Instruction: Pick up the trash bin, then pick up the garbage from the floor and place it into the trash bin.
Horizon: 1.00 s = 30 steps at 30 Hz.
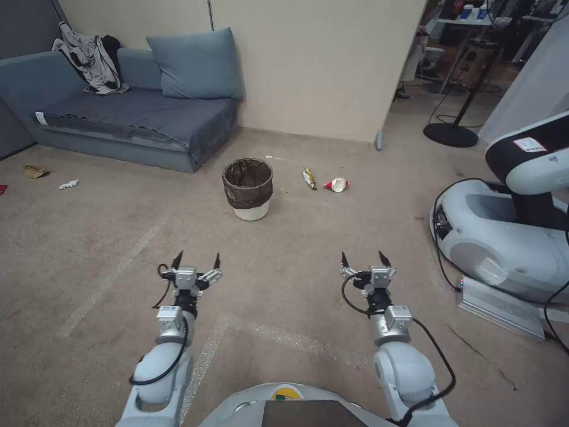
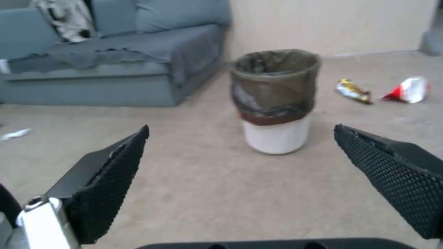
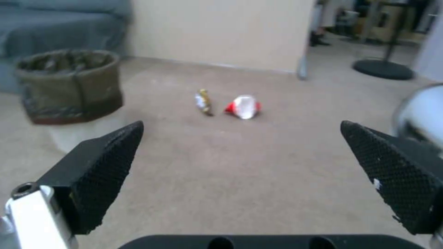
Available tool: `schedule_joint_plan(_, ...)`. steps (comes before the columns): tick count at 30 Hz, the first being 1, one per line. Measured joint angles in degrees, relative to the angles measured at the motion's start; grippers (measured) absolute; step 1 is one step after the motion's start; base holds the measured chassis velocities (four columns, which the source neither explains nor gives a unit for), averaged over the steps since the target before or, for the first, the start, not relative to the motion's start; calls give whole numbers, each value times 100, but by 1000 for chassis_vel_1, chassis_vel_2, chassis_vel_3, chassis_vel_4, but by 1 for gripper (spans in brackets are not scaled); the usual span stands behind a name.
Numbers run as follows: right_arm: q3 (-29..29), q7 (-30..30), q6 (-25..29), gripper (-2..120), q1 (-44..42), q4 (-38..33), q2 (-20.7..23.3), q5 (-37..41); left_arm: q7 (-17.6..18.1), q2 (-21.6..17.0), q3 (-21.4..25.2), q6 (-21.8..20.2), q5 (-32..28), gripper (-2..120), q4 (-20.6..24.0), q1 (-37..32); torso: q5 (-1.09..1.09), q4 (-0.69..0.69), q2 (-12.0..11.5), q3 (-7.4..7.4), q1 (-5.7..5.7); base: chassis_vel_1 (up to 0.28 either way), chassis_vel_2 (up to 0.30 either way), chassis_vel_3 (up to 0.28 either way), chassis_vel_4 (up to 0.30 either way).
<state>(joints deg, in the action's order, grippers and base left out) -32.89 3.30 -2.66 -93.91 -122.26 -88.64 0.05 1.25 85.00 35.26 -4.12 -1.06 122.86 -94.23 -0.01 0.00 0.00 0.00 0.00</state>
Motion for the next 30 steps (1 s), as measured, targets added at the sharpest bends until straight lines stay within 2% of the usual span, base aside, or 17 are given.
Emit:
schedule_joint_plan(3,-145,328,-304,100,-508,-785,-283,32,117,-86,321,-371,-103,100,736,-476,-1,-2,0,0,0,0,0,0,0)
schedule_joint_plan(4,-145,328,-304,100,-508,-785,-283,32,117,-86,321,-371,-103,100,736,-476,-1,-2,0,0,0,0,0,0,0)
schedule_joint_plan(6,-179,381,-452,100,-611,-989,-351,115,185,-137,519,-592,-162,100,1178,-762,-1,0,1,0,0,0,0,0,0)
schedule_joint_plan(8,-184,385,-496,100,-630,-1013,-365,143,206,-159,630,-700,-190,100,1340,-879,3,2,1,0,0,0,0,0,0)
schedule_joint_plan(10,-191,384,-509,100,-631,-1017,-365,147,201,-163,642,-729,-194,100,1349,-901,-2,2,1,0,0,0,0,0,0)
schedule_joint_plan(12,-193,377,-522,100,-637,-1018,-357,155,189,-170,646,-732,-188,100,1340,-904,1,-1,1,0,0,0,0,0,0)
schedule_joint_plan(30,-168,265,-547,100,-626,-948,-196,205,211,-154,617,-557,-154,100,1167,-842,1,0,0,0,0,0,0,0,0)
